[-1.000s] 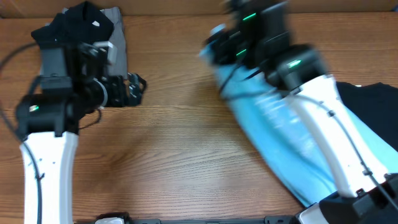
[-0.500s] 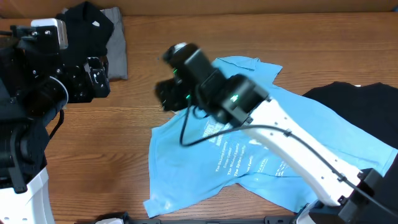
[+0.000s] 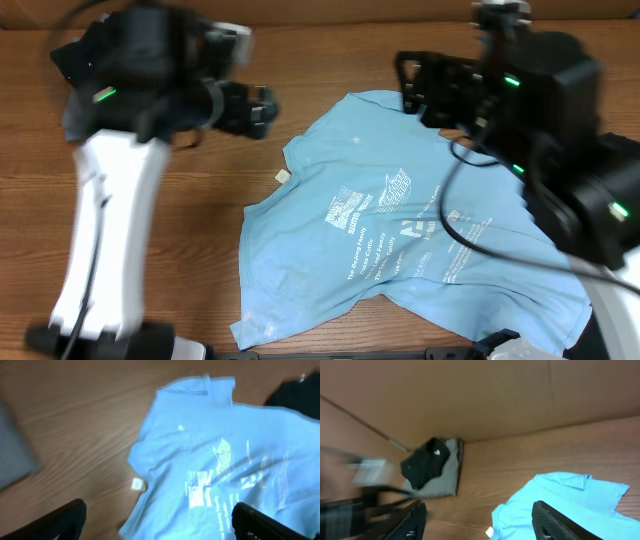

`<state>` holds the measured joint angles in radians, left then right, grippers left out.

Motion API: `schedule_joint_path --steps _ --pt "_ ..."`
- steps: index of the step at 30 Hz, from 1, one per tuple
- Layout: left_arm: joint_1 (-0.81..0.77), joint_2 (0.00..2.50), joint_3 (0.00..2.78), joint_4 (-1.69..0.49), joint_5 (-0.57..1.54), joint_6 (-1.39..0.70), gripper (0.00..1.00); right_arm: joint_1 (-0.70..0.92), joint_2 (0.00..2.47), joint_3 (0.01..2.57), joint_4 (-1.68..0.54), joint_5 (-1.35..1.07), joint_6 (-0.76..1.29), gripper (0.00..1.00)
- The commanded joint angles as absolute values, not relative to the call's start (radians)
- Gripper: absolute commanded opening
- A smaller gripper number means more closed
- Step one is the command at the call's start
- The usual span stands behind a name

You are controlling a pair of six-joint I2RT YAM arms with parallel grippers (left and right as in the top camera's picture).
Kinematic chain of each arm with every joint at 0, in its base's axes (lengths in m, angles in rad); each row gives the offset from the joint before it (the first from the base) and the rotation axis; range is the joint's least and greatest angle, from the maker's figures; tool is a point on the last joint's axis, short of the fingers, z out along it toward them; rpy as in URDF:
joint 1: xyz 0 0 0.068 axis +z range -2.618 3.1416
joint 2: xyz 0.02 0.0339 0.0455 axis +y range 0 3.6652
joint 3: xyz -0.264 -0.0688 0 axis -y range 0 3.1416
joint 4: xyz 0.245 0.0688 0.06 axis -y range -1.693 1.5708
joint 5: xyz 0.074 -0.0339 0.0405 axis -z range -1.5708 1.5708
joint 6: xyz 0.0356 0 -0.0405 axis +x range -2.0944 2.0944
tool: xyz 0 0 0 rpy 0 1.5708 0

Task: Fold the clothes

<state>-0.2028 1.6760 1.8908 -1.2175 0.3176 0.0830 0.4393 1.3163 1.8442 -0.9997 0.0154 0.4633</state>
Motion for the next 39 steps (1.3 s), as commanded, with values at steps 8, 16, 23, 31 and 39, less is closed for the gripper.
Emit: schedule_joint_path --steps 8,16,23,31,39 --pt "-0.316 2.104 1.88 -0.878 0.264 0.118 0.82 0.429 1.29 1.86 -1.087 0.026 0.476 0.71" --pt "-0.364 2.303 1.88 -0.667 0.262 0.12 0.84 0.43 1.291 1.86 -1.14 0.078 0.476 0.7" --pt "-0.401 2.368 1.88 -0.554 0.18 0.135 0.87 0.43 1.292 1.86 -1.17 0.097 0.476 0.71" --pt "-0.408 2.451 1.88 -0.525 0.172 0.135 0.69 0.43 1.292 1.86 -1.219 0.097 0.476 0.7" --pt "-0.405 2.454 1.882 -0.577 0.123 0.131 0.04 0.43 1.292 1.86 -1.24 0.097 0.476 0.7"
